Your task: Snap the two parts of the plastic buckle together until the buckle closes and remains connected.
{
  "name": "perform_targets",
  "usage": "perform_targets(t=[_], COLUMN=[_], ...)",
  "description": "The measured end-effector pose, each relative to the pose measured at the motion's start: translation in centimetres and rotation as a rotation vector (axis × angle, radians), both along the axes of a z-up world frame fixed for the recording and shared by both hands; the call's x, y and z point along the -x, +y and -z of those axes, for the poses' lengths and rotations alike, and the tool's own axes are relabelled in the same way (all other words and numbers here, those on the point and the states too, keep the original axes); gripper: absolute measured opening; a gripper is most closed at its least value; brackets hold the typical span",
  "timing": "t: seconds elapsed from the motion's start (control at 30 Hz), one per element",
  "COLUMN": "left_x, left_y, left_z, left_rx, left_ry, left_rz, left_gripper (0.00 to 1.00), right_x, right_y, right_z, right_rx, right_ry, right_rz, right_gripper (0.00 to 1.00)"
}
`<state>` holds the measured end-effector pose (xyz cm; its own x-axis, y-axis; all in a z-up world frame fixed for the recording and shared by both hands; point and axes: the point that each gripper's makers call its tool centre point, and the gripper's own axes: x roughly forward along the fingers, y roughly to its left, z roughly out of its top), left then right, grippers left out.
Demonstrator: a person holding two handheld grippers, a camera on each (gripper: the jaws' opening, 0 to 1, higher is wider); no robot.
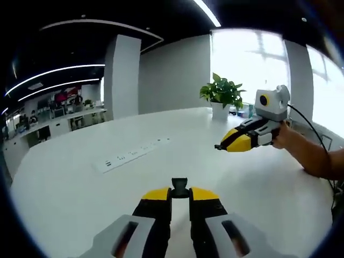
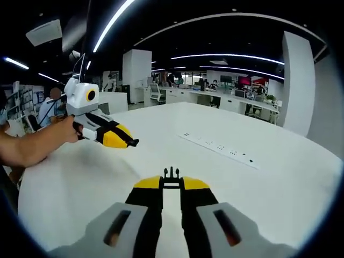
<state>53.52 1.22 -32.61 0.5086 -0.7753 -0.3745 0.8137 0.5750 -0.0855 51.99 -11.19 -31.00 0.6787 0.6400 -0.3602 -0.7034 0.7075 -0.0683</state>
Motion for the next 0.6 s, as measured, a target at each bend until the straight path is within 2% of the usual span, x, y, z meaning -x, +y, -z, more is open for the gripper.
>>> perform_targets(t=[0.3, 0.6], left_x=[1.0, 2.3], left_y=[1.1, 1.0], left_z=[-0.9, 0.3], left_rx=[0.000, -0.043], left_ry=[0.004, 0.005], left_rz=[-0.005, 0.015], left_gripper=[0.09, 0.09], right_x=[1.0, 2.5], right_y=[0.3, 0.2], right_z=[0.1, 0.4], right_rx=[0.001, -0.009], right_ry=[-0.002, 0.016], right_rz=[0.001, -0.006], right_gripper=[0.10, 0.10])
